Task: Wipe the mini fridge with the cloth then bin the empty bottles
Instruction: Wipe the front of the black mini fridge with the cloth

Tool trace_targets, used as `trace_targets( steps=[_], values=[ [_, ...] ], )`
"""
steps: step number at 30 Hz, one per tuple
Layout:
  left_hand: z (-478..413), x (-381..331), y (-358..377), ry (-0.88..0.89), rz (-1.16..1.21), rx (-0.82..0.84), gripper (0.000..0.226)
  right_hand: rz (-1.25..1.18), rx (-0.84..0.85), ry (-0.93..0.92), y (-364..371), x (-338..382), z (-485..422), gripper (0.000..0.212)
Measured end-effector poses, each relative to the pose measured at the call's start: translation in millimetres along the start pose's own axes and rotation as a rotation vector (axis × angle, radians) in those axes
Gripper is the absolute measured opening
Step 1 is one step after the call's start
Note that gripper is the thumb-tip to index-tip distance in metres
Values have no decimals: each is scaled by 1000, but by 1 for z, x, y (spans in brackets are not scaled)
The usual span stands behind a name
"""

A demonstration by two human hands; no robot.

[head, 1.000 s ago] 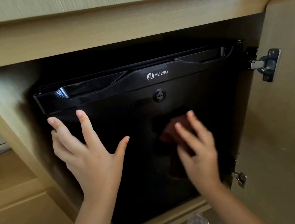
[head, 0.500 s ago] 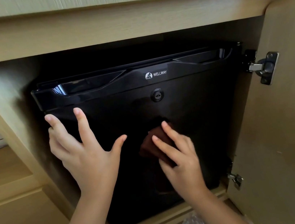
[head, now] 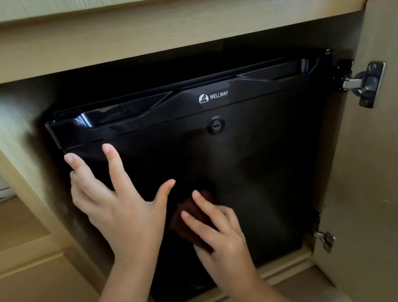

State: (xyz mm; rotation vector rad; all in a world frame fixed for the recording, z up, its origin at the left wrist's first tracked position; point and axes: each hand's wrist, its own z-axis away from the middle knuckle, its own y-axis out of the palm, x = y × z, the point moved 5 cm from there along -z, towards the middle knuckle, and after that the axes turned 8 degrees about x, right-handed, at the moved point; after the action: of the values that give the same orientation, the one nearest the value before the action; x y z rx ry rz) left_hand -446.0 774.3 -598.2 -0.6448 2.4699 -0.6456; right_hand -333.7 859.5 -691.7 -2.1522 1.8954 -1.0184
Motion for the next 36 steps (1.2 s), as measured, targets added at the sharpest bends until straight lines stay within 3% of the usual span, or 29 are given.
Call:
trace_targets(
  steps=[3,7,12,20,29,36],
  values=[
    [1,0,-1,-5,1,12,101,-35,-1,-29,-15,-10,-5,49],
    [1,0,-1,-2,-2,19,101,-26,-274,124,-67,-44,-22,52],
    [0,-1,-1,-2,12,27,100,-28,-405,281,-91,-64,-21,52],
    [1,-1,-1,-12,24,36,102,-80,-85,172,-42,-23,-12,59],
    [1,-2,-1,-16,42,36,103,-365,-320,214,-98,-15,-60,60],
    [1,1,-4,30,2,26,100,-209,-319,118,-89,11,-81,54]
  ],
)
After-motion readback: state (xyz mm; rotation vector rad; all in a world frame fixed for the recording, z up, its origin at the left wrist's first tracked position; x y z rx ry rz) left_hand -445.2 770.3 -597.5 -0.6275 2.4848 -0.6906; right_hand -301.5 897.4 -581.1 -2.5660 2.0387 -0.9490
